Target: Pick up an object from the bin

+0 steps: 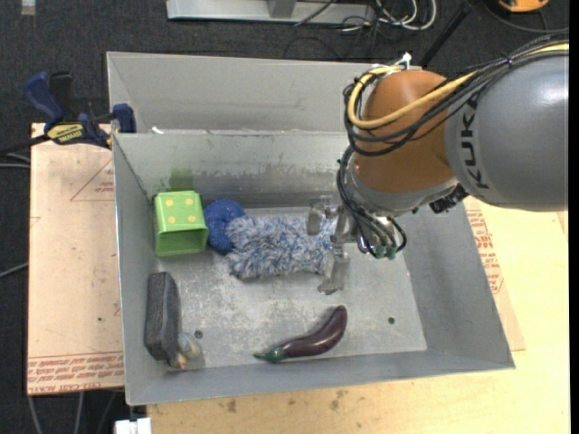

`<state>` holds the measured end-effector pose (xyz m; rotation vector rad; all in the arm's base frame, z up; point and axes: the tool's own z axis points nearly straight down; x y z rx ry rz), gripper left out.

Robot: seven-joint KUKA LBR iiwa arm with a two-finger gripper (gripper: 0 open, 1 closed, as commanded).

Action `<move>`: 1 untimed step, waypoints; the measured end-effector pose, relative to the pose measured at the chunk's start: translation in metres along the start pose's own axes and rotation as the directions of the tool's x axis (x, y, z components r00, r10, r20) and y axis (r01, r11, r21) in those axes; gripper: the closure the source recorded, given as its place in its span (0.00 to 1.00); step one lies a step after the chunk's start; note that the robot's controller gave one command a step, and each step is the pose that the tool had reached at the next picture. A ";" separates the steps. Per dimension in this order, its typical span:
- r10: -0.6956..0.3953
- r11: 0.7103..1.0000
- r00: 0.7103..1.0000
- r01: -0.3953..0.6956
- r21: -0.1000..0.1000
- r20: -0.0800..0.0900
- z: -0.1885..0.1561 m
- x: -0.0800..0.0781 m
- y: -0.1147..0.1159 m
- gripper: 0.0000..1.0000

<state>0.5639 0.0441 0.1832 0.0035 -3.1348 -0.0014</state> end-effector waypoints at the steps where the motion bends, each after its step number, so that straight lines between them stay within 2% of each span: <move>1: 0.001 1.000 1.000 -0.001 0.000 0.008 -0.004 -0.002 0.000 0.00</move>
Offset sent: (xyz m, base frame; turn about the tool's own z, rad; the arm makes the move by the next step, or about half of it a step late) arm 0.0422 0.0199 -0.0715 -0.0570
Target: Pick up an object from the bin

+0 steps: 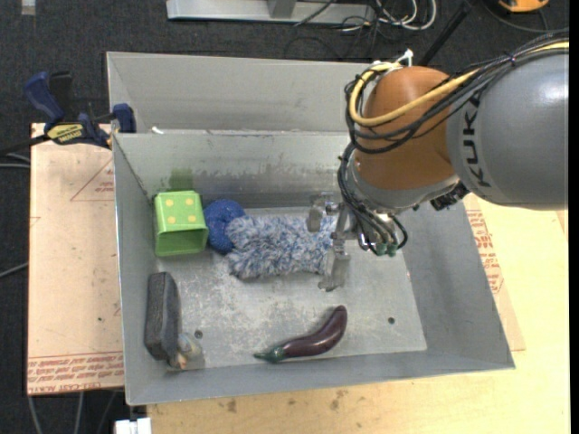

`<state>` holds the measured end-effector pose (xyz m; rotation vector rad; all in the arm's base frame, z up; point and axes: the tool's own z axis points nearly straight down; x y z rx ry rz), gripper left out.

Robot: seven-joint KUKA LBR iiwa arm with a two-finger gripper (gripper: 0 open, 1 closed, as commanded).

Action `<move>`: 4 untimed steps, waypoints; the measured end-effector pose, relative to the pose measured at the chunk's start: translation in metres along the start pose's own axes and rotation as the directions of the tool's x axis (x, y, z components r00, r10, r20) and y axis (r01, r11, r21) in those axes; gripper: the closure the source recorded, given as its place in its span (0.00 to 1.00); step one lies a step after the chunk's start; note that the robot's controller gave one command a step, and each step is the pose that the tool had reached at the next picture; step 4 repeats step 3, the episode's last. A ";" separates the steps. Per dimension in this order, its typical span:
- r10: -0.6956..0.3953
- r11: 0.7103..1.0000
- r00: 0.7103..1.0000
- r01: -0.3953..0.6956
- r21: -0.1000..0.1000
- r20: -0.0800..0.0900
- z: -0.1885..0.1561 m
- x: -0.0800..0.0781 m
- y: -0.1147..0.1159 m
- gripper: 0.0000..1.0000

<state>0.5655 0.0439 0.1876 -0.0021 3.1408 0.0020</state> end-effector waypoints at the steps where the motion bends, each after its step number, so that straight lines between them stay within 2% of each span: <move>1: -0.057 0.998 0.998 0.057 0.000 0.001 0.076 -0.041 0.021 1.00; 2: -0.057 0.998 0.998 0.057 0.000 0.001 0.076 -0.041 0.021 1.00; 3: -0.072 0.997 0.997 0.072 0.000 0.009 -0.092 -0.053 0.033 1.00; 4: -0.072 0.997 0.997 0.072 0.000 0.009 -0.092 -0.053 0.033 1.00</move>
Offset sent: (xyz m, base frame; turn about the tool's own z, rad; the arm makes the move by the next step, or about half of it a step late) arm 0.0000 0.0000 0.0000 0.0000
